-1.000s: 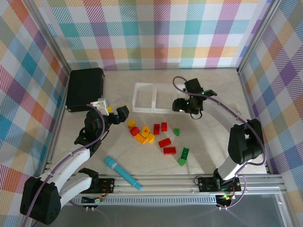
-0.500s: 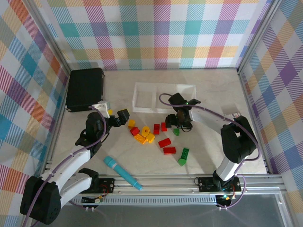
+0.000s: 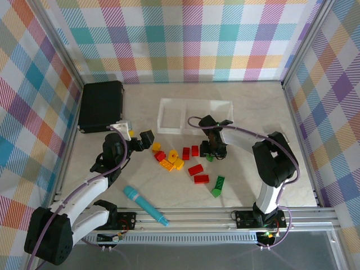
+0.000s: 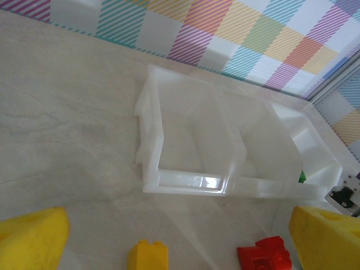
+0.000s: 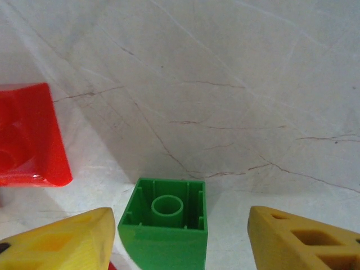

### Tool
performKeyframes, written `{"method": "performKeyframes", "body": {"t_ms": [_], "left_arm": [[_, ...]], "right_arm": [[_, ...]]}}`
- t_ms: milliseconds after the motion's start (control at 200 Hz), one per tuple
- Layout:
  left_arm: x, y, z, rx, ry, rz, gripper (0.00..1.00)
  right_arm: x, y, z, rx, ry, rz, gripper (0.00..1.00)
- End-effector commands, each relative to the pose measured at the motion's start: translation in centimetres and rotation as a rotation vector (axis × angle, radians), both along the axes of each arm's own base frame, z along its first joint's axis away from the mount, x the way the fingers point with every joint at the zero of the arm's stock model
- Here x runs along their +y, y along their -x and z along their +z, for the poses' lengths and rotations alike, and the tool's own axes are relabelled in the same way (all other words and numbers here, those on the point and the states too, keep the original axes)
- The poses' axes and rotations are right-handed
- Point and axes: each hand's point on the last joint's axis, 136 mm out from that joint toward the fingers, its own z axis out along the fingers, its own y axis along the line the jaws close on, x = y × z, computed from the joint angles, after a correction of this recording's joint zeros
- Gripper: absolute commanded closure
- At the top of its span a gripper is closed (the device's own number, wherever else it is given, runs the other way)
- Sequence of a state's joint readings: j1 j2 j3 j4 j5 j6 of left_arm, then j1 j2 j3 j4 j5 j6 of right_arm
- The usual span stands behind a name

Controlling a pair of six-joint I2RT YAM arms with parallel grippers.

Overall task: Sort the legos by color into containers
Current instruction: Pick up the lego from the center of the table.

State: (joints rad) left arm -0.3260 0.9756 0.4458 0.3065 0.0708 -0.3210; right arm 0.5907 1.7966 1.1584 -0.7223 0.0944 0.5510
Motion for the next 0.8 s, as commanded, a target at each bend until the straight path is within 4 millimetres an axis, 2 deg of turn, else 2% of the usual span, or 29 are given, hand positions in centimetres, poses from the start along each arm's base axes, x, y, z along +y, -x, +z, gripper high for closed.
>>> {"method": "performKeyframes", "body": {"t_ms": [0,130,290,495,635,795], "left_arm": [[-0.7,-0.2,0.8,-0.024,0.005,-0.030,0.00],[-0.7,-0.3,0.8,-0.024,0.005,-0.030,0.00],[-0.9,-0.5,0.6,-0.015,0.012,-0.033,0.00],[-1.1,-0.6,0.3,-0.002,0.018,-0.037,0.00],[-1.0,-0.5,0.3,-0.001,0.018,-0.037,0.00],[-1.1,-0.6,0.5,-0.003,0.018,-0.035,0.00]], "right_arm": [[0.3,0.2,-0.4,0.009,0.007,0.009,0.42],[0.2,0.1,-0.6,0.010,0.015,0.014,0.48],[-0.1,0.1,-1.0,0.011,0.033,0.028,0.60],[-0.6,0.0,-1.1,0.006,0.064,0.046,0.68],[-0.8,-0.8,0.5,-0.035,0.088,0.075,0.70],[-0.8,-3.3,4.0,-0.138,0.099,0.113,0.70]]}}
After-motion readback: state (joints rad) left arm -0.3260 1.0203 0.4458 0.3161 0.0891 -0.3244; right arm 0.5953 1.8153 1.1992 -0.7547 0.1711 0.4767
